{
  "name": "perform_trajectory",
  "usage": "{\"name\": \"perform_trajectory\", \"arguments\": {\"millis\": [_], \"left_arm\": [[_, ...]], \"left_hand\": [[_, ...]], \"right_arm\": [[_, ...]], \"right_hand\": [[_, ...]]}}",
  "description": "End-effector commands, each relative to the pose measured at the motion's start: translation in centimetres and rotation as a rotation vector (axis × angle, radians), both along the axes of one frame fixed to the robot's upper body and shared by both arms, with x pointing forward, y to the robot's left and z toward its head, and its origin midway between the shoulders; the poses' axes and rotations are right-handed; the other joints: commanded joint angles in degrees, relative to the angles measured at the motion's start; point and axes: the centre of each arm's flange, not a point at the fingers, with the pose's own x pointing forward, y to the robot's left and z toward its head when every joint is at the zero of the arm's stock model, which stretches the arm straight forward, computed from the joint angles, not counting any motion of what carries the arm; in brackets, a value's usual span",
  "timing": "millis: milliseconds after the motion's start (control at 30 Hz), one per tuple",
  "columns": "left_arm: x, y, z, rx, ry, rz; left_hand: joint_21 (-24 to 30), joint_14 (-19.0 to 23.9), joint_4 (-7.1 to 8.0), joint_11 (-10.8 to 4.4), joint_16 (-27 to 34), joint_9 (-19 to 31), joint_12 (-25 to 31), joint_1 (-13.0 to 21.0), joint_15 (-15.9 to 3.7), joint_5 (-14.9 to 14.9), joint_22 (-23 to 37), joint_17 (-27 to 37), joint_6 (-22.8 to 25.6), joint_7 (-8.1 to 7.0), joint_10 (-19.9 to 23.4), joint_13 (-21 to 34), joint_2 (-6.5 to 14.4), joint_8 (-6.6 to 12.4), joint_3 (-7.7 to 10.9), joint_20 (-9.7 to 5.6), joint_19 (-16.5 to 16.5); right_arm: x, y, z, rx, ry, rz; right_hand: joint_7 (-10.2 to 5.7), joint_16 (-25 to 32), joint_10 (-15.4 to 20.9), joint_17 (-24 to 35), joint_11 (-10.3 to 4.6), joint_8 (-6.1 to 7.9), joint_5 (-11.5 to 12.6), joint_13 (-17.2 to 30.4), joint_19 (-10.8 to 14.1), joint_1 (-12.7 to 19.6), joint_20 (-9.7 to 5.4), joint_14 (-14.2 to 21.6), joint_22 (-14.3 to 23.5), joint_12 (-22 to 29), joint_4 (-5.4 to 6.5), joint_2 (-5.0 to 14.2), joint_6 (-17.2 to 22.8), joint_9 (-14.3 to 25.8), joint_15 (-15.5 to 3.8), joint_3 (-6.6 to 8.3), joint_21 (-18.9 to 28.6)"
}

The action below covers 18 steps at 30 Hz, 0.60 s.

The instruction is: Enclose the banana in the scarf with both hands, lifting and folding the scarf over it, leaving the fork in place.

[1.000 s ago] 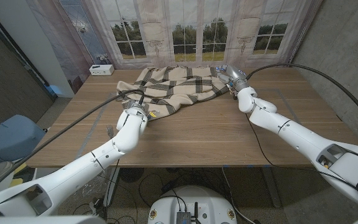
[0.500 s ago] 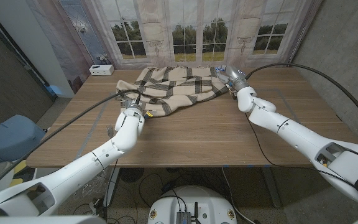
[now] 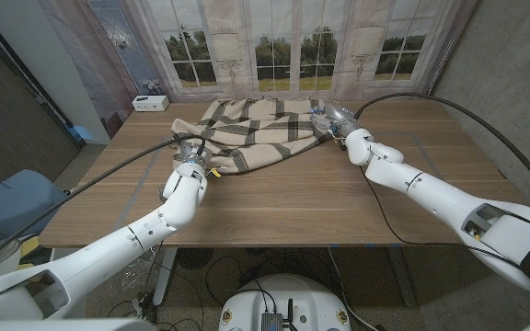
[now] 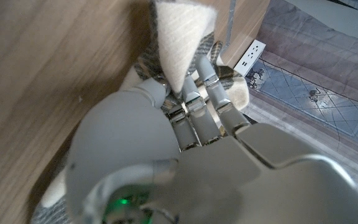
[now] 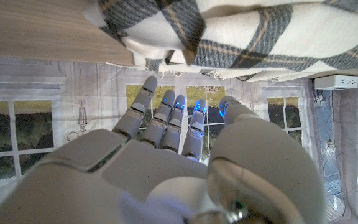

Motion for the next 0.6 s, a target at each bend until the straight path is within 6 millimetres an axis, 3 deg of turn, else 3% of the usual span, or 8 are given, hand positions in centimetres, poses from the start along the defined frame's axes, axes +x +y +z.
{"name": "perform_trajectory", "arguments": {"millis": [33,333,600], "left_arm": [[-3.7,1.3,3.3,0.159,-0.234,-0.089],[-6.4,2.2,5.4,0.293,-0.384,-0.175],[-7.2,2.7,7.6,0.368,-0.479,-0.228]], "left_hand": [[1.11,1.29,-0.62,-1.95,0.95,1.13,3.94,1.37,-2.55,-0.08,0.13,1.64,0.42,0.39,3.04,4.59,0.23,0.98,0.14,0.25,-1.07],[3.08,1.94,-1.13,-2.15,1.7,2.87,6.12,2.08,-2.28,-0.23,0.32,4.12,0.27,0.75,2.98,7.77,0.11,2.2,-0.21,0.38,-1.74],[4.16,1.71,-1.14,-2.22,1.66,3.93,7.19,2.18,-2.5,-0.3,0.27,5.4,-0.06,0.66,2.47,9.64,0.0,2.9,-0.35,0.11,-2.16]], "right_arm": [[1.4,2.1,-0.9,-0.109,0.088,0.036],[2.1,3.2,-1.9,-0.165,0.139,0.055],[2.4,4.1,-2.6,-0.22,0.174,0.053]], "right_hand": [[0.1,-0.32,-0.61,-0.51,0.22,-0.38,0.1,-0.09,0.02,0.05,0.46,-0.58,-0.01,-0.42,-0.63,-0.7,-0.76,-0.01,-4.02,0.19,-0.21],[-0.22,-0.55,-1.21,-1.37,-0.14,-0.72,0.34,-0.28,-0.18,0.12,0.36,-1.34,-0.04,-1.02,-1.22,-0.48,-1.48,-0.01,-4.23,0.63,-0.45],[-0.49,-0.43,-1.32,-1.86,-0.43,-0.8,0.5,-0.42,-0.33,0.12,0.18,-1.49,-0.05,-1.32,-1.34,0.51,-1.68,0.0,-4.28,1.21,-0.63]]}}
